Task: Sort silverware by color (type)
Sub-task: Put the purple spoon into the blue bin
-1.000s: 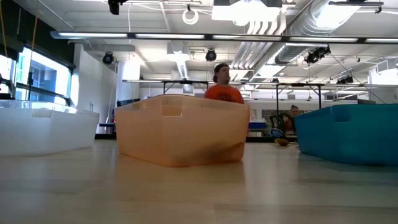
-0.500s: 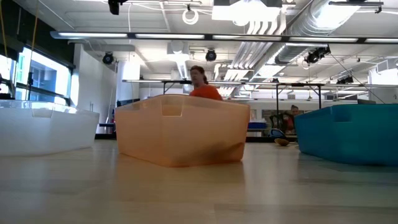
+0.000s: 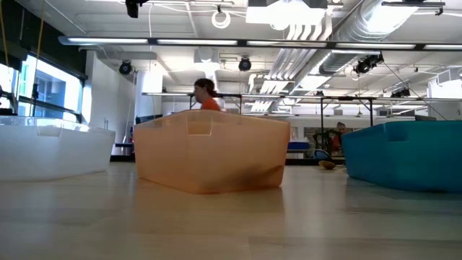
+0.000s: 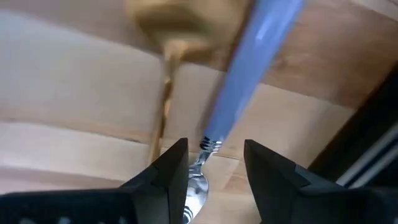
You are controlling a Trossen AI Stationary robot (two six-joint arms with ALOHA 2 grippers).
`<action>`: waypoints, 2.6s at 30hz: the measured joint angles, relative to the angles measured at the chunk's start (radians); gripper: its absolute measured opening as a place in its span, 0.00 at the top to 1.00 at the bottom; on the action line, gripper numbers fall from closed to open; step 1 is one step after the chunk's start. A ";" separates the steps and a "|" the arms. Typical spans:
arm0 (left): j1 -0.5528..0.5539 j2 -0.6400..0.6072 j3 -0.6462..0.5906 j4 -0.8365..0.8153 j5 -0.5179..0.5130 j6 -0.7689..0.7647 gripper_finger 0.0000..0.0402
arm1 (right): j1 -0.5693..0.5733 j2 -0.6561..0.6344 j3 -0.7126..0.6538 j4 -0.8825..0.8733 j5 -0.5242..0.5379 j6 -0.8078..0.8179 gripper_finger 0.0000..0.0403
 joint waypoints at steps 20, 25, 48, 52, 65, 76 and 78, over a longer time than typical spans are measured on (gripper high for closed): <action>0.000 0.000 0.000 0.000 0.000 -0.001 0.59 | 0.005 0.001 -0.001 0.002 0.029 -0.334 0.66; 0.000 0.000 0.000 0.000 0.000 -0.001 0.59 | 0.026 0.046 0.003 0.045 0.026 -0.308 0.66; 0.000 0.000 0.000 0.000 -0.003 0.000 0.59 | 0.029 0.074 0.005 0.043 0.026 -0.099 0.95; 0.000 0.000 0.000 0.000 -0.003 0.000 0.59 | 0.029 0.074 0.005 0.043 0.027 -0.090 0.98; 0.000 0.000 0.000 0.000 -0.003 0.000 0.59 | 0.032 0.078 0.043 -0.001 0.039 -0.079 1.00; 0.000 0.000 0.000 0.001 -0.003 0.000 0.59 | 0.032 0.080 0.119 -0.100 0.073 -0.078 1.00; 0.000 0.000 0.000 0.000 -0.003 0.000 0.59 | 0.032 0.080 0.129 -0.110 0.085 -0.078 1.00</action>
